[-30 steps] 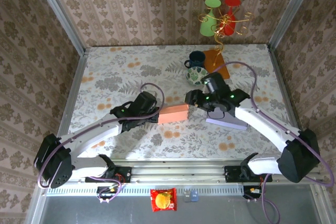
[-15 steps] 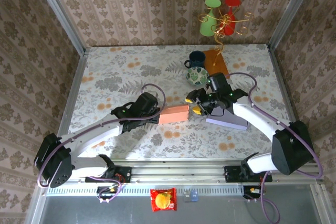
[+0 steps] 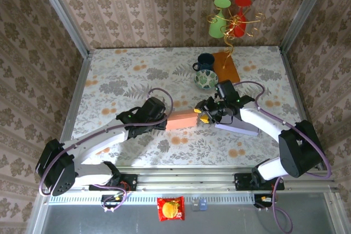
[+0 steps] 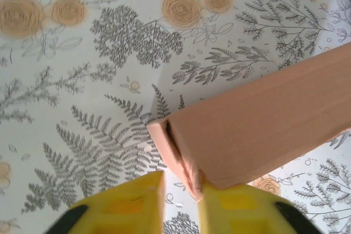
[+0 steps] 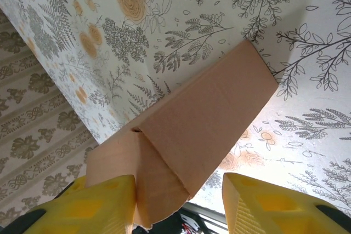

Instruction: Fold the paper box

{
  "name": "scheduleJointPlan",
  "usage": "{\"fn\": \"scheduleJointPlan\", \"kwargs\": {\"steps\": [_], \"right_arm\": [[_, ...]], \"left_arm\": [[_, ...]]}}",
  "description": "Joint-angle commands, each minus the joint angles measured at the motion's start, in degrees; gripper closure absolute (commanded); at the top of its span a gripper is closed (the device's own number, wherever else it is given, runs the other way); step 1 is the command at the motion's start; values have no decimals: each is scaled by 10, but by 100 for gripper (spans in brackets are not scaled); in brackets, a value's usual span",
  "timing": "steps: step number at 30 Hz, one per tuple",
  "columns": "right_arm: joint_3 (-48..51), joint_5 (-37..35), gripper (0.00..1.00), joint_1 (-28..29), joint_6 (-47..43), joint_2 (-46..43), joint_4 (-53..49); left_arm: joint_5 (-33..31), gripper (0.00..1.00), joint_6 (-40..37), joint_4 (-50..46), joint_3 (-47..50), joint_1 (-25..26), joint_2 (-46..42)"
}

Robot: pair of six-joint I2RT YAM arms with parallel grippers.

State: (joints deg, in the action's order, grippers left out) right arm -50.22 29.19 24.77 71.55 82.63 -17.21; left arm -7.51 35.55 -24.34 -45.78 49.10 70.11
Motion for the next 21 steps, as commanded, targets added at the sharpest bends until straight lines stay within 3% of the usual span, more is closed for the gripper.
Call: {"fn": "scheduleJointPlan", "kwargs": {"steps": [1,6,12,15,21], "right_arm": [[17,1,54,2,-14,12,-14],[16,-1,56,2,-22,17,-18],[16,-6,59,2,-37,25,-33],[18,-9,59,2,-41,30,-37],[18,-13,62,2,-46,36,-53]], "left_arm": [[16,68,24,-33,-15,5,-14],[36,56,69,-34,-16,-3,-65],[99,52,115,-3,-14,-59,-85],[143,51,128,7,-9,-92,-64],[190,56,132,44,4,-105,-25]]}}
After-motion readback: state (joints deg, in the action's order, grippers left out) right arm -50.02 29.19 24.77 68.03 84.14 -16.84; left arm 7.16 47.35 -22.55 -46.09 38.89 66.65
